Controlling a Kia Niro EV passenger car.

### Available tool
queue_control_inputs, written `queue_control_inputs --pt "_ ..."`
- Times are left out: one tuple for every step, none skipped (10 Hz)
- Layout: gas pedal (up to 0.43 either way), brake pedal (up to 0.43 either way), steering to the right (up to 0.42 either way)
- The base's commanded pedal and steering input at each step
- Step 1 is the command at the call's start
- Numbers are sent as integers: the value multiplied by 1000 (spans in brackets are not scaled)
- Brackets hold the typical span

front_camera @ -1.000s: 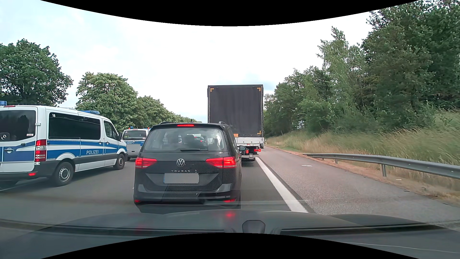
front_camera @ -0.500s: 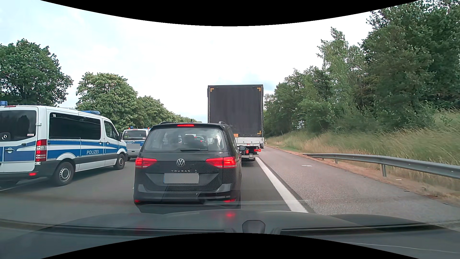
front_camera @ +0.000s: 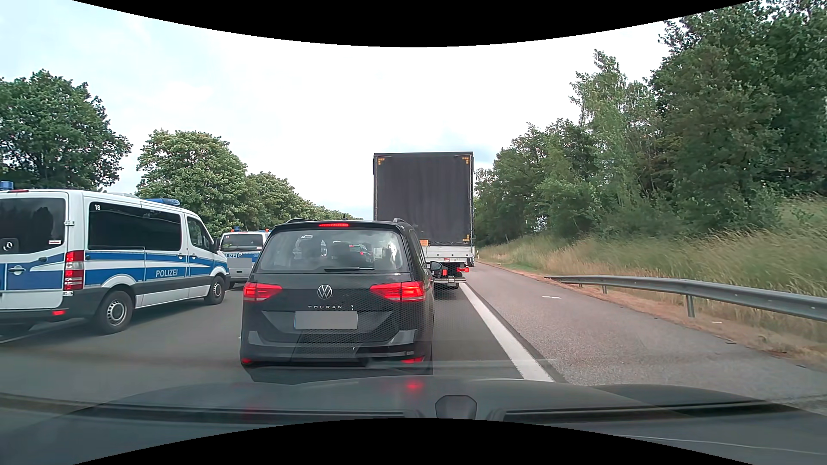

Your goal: Follow the waypoints while adhering to traffic rules and regulations

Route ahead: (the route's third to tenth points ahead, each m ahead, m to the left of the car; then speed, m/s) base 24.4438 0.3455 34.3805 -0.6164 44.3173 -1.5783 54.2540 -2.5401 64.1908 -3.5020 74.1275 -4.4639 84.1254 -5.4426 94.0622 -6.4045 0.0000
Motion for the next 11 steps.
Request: queue_control_inputs --pt "0 232 -14" --pt "0 232 -14" --pt "0 232 -14" --pt "0 232 -14" --pt "0 226 -14" --pt "0 232 -14" --pt "0 226 -14" --pt "0 232 -14" --pt "0 232 -14" --pt "0 232 -14" --pt "0 226 -14"
